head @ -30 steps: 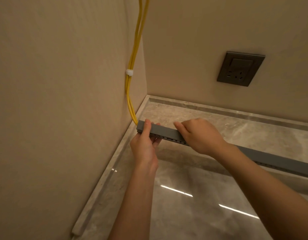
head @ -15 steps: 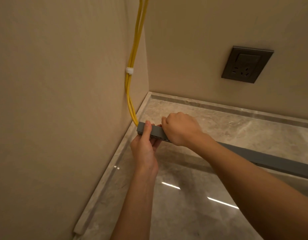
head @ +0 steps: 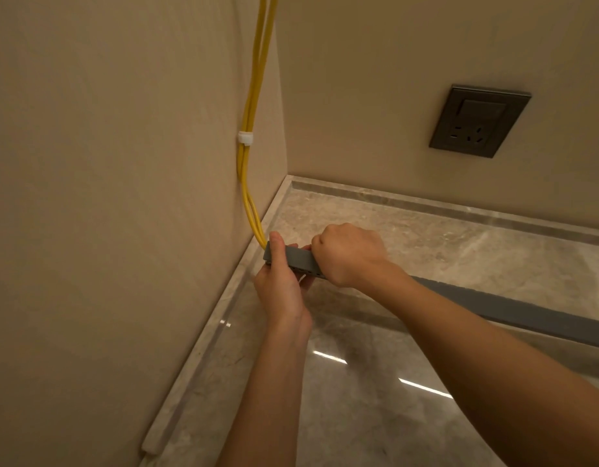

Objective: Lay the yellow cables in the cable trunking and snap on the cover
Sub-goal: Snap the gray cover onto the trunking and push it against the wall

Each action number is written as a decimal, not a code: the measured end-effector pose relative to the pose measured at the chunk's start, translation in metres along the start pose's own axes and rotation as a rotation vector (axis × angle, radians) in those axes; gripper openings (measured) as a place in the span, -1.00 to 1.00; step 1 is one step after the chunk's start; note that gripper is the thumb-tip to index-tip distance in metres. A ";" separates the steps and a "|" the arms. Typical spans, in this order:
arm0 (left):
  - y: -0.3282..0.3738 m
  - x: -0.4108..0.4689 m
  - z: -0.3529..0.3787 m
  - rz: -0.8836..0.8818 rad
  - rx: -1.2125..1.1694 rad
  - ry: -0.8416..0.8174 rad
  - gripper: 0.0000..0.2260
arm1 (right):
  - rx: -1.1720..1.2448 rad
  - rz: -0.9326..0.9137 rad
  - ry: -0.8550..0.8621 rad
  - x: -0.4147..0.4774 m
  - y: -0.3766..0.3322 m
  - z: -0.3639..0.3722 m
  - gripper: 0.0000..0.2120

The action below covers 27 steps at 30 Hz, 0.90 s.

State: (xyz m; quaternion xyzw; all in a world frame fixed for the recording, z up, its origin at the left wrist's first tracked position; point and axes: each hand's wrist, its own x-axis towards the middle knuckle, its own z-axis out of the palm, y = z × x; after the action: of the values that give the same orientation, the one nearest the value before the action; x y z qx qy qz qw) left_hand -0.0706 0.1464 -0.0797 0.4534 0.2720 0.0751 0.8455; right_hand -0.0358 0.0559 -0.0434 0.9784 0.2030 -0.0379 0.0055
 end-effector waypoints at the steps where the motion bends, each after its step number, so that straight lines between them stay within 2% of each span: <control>1: -0.001 -0.001 0.002 -0.002 0.000 0.021 -0.72 | -0.002 0.003 0.001 0.000 0.000 0.001 -0.82; 8: 0.000 -0.003 0.011 0.019 -0.046 0.159 -0.78 | -0.003 0.001 -0.008 0.001 0.000 0.002 -0.84; 15: -0.003 -0.001 0.008 0.068 -0.044 0.189 -0.81 | 0.103 0.028 -0.059 0.002 0.002 0.001 -0.67; 21: -0.006 -0.002 0.010 -0.070 -0.120 0.178 -0.84 | 0.312 0.147 -0.165 0.005 -0.002 0.007 -0.67; 24: -0.004 -0.002 0.013 -0.125 -0.161 0.156 -0.79 | 0.474 0.186 -0.191 0.007 0.004 0.009 -0.54; 27: -0.002 -0.001 0.017 -0.155 -0.261 0.127 -0.79 | 0.569 0.148 -0.230 0.006 0.010 0.004 -0.37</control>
State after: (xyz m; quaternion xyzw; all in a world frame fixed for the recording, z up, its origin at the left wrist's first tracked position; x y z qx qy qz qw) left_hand -0.0627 0.1326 -0.0734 0.3117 0.3470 0.0726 0.8815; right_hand -0.0264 0.0490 -0.0478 0.9421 0.1107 -0.2031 -0.2427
